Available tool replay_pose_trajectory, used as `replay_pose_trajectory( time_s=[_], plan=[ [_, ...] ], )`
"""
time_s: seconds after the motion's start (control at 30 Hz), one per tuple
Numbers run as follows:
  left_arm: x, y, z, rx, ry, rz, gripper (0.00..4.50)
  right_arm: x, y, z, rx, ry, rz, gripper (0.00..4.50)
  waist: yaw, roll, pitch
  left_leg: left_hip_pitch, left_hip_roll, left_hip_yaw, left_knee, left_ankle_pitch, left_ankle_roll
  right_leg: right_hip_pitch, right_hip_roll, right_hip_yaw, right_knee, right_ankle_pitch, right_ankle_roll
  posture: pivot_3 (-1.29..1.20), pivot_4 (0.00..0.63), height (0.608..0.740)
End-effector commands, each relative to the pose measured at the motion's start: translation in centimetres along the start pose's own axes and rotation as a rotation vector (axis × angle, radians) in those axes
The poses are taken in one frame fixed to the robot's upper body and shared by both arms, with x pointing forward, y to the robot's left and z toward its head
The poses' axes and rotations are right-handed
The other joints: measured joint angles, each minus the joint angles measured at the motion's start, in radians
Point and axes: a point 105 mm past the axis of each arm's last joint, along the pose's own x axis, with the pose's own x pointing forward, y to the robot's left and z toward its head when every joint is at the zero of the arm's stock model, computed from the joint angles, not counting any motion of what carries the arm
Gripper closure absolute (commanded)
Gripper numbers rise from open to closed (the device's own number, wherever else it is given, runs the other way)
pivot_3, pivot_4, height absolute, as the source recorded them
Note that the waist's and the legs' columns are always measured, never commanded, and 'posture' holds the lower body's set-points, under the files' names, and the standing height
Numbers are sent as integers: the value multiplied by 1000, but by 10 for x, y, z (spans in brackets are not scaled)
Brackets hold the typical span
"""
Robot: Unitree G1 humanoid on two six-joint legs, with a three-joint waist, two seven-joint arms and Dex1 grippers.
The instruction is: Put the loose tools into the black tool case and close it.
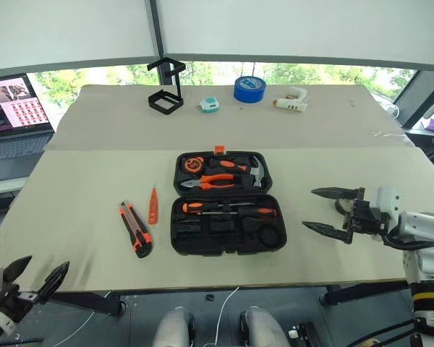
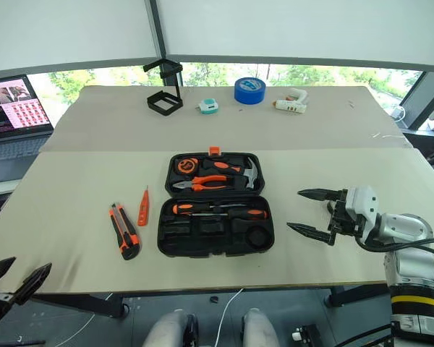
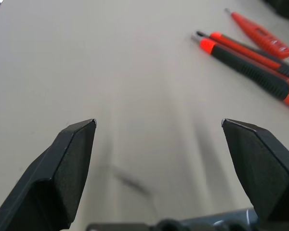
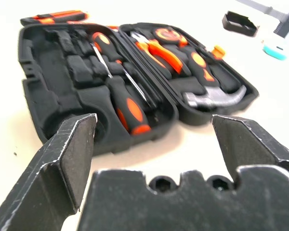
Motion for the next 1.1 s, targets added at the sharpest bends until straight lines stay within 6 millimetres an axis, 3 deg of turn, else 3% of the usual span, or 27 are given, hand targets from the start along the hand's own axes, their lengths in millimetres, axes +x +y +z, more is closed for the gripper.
replay_pose_trajectory(
  time_s=[0.03,0.13,0.27,0.5,0.7,0.93,0.97,1.0,1.1],
  plan=[
    [22,-10,25,23,30,-25,0,11,-8,33,-71,-87,0,31,2,0,0,0,0,0,0,0,0,0,0,0,0,0,0,0,150,740],
    [47,-28,47,-65,27,-123,0,24,-4,47,-82,-99,66,31,2,0,0,0,0,0,0,0,0,0,0,0,1,4,7,0,150,740],
    [90,-37,63,-91,148,-102,0,40,-2,63,-99,-112,141,31,7,-1,1,-1,-1,-2,0,1,-1,-1,1,0,2,5,8,0,150,740],
    [132,-80,74,-22,252,-187,0,51,-1,76,-113,-125,183,31,5,-4,2,-5,-3,-1,-1,1,-3,-4,1,1,1,7,10,0,150,740],
    [168,-109,62,-5,306,-192,0,54,2,78,-118,-126,195,31,8,-5,2,-5,-3,-2,-1,2,-4,-5,1,1,2,7,9,0,150,740],
    [180,-130,34,16,421,-233,0,52,5,80,-115,-117,199,31,16,-5,2,-4,-4,-2,-1,2,-4,-4,1,1,2,7,9,0,150,740],
    [181,-129,31,19,429,-225,538,52,5,80,-116,-116,199,0,18,-5,2,-3,-4,-2,-1,2,-4,-3,1,1,2,7,9,0,150,740],
    [180,-128,28,15,440,-221,660,52,5,81,-117,-116,198,0,18,-5,2,-3,-4,-3,-1,2,-5,-2,1,1,2,7,9,0,150,740],
    [174,-128,18,-8,465,-223,1822,50,5,82,-118,-117,189,0,17,-4,2,-3,-5,-3,-1,2,-4,-2,1,1,2,7,10,0,150,740]
  ],
)
